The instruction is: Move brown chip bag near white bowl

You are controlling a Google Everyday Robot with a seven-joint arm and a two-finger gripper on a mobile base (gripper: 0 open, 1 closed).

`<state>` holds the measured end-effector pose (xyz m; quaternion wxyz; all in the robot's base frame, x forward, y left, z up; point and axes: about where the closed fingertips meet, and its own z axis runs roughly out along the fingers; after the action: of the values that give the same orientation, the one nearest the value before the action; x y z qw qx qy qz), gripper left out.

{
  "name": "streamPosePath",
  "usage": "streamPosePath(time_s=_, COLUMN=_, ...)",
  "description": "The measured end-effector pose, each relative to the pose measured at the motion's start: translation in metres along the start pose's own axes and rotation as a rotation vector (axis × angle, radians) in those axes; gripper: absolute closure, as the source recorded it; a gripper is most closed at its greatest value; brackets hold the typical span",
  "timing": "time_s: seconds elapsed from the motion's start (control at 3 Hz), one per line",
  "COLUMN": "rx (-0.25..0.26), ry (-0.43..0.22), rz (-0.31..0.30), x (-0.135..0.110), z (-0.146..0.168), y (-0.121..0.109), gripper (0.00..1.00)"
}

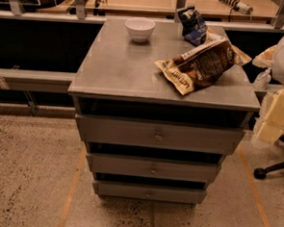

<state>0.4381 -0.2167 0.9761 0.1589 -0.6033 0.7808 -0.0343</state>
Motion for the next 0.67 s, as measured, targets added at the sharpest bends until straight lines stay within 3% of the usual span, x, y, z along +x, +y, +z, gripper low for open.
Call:
streamPosePath(time_s=0.33, rx=0.000, ry=0.000, rz=0.000, x=0.000, z=0.000, y=0.000, gripper=0.00)
streamPosePath(time_s=0.67, rx=0.052, ry=0.016, rz=-0.089, x=-0.011, z=0.012, y=-0.029, gripper=0.00)
